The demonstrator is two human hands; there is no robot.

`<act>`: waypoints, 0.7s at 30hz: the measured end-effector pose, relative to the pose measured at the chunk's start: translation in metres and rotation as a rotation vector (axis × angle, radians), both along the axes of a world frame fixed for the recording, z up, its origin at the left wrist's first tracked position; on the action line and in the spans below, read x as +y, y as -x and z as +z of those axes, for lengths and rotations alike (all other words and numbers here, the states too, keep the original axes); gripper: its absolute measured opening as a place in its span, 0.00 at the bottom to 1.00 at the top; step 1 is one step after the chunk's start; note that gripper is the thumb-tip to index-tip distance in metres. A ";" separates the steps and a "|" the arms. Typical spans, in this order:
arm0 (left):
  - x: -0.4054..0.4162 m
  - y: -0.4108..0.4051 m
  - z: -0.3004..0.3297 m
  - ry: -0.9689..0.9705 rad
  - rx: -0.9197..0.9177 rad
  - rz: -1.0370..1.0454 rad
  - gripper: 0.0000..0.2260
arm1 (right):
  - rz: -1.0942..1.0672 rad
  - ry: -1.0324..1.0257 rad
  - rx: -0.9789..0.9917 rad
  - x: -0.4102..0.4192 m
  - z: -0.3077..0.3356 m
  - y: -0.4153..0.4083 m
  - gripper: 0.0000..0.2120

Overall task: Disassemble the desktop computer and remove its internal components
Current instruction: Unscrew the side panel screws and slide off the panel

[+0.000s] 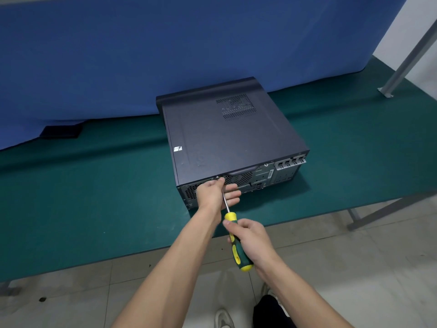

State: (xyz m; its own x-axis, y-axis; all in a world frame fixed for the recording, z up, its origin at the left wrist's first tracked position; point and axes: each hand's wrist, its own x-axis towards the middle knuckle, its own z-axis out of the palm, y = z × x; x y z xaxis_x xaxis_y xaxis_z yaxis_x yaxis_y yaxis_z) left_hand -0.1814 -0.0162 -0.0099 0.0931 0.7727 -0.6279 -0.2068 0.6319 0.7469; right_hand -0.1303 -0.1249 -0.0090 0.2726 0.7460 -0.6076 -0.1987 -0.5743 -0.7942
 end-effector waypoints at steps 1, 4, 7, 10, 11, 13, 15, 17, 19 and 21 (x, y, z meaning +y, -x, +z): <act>0.001 -0.001 0.001 0.015 -0.007 0.074 0.05 | -0.016 0.006 -0.069 0.001 -0.001 0.001 0.13; 0.005 -0.002 0.000 0.023 0.022 0.202 0.04 | -0.002 0.013 -0.161 0.002 -0.003 -0.001 0.15; 0.006 -0.004 -0.003 0.010 0.038 0.218 0.05 | 0.053 0.011 -0.265 0.003 -0.004 -0.010 0.15; 0.007 -0.006 -0.003 0.029 0.013 0.269 0.06 | 0.130 0.036 -0.437 0.002 -0.005 -0.019 0.12; 0.008 -0.007 -0.003 0.038 -0.006 0.284 0.06 | 0.155 0.049 -0.494 0.001 -0.005 -0.022 0.11; 0.008 -0.008 -0.004 0.052 -0.042 0.306 0.06 | 0.183 0.068 -0.566 -0.002 -0.003 -0.029 0.08; 0.007 -0.007 -0.004 0.043 -0.029 0.293 0.06 | 0.170 0.076 -0.581 -0.003 0.002 -0.038 0.05; 0.002 -0.005 -0.003 -0.048 0.055 0.216 0.06 | 0.115 0.051 -0.560 0.001 0.012 -0.048 0.06; -0.001 -0.003 0.002 -0.238 0.160 0.073 0.06 | 0.014 -0.044 -0.473 0.009 0.025 -0.057 0.08; -0.002 -0.001 0.017 -0.502 0.276 -0.126 0.06 | -0.079 -0.159 -0.378 0.020 0.044 -0.066 0.11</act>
State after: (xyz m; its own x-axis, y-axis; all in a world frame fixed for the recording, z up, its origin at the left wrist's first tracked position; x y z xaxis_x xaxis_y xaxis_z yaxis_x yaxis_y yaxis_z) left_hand -0.1802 -0.0178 0.0071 0.0886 0.9754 -0.2019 0.0918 0.1939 0.9767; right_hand -0.0645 -0.1054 0.0349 0.5145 0.7903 -0.3329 0.0859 -0.4337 -0.8969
